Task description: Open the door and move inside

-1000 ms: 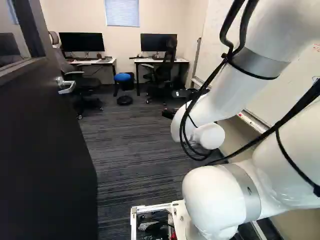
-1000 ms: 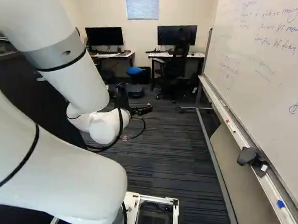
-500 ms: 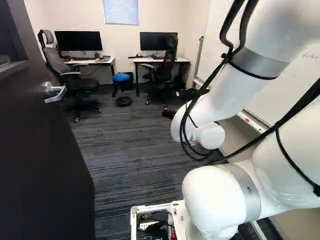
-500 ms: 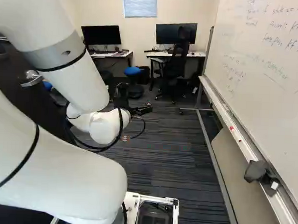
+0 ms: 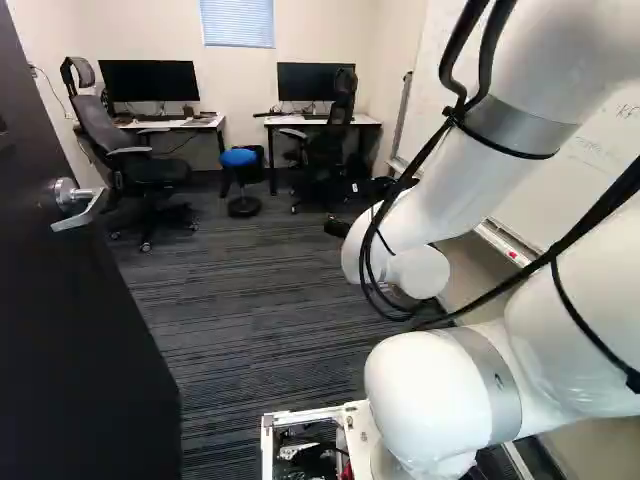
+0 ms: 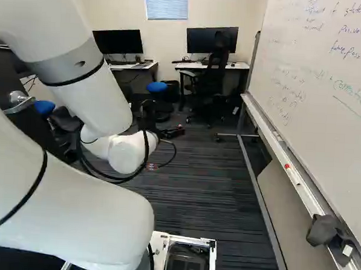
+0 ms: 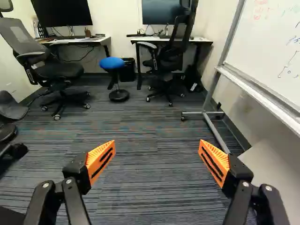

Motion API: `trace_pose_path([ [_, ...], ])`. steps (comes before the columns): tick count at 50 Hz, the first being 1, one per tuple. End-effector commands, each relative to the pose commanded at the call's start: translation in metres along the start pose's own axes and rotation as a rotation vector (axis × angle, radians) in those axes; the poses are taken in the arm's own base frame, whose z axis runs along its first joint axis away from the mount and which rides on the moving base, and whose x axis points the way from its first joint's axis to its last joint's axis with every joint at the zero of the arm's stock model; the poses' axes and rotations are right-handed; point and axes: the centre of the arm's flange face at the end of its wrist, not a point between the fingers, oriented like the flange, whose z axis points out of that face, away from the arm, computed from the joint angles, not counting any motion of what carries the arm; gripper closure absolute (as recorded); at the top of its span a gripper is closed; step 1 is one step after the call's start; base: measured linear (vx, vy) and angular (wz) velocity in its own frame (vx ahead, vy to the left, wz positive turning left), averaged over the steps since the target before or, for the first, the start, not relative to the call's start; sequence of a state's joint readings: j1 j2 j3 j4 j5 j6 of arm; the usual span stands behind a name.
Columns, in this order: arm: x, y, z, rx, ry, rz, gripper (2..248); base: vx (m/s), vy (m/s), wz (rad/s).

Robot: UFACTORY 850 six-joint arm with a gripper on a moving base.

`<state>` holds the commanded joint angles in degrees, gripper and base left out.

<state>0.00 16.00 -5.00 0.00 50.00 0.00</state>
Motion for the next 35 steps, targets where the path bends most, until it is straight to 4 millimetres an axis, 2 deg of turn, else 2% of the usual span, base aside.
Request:
trace_pose_path([
  [35, 0.0000, 0.0000, 0.0000, 0.000, 0.000, 0.000, 3, 0.182, 0.002, -0.018],
])
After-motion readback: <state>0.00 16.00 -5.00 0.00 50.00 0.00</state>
